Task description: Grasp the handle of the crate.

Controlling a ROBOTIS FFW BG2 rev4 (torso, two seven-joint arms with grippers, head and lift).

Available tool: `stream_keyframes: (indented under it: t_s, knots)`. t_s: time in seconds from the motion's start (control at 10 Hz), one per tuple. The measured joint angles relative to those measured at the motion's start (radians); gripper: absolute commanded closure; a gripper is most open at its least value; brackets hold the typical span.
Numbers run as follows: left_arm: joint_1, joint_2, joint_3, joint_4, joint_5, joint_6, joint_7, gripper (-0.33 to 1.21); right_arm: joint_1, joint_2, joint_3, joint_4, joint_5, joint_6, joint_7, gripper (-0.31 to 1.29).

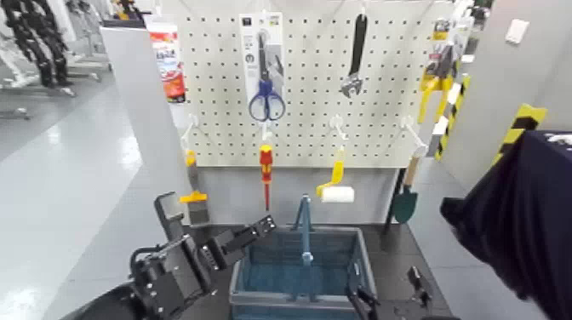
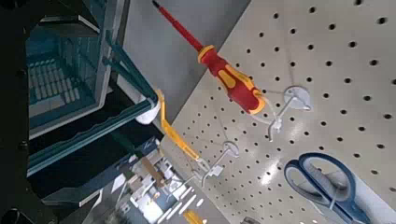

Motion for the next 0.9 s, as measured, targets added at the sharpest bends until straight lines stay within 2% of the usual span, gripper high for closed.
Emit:
stream_keyframes:
  t_s: [0.4, 0.9]
  knots:
    - [-0.108, 0.012, -0.056, 0.151, 0.2, 0.095, -0.008, 0.1, -0.002, 0.0, 0.003, 0.005, -0.002, -0.004, -0.001, 0.14]
    - [-0.277, 0.006, -0.161, 0.356, 0.311, 0.2, -0.043, 0.11, -0.013, -0.002, 0.017, 0.016, -0.009, -0.015, -0.001, 0.14]
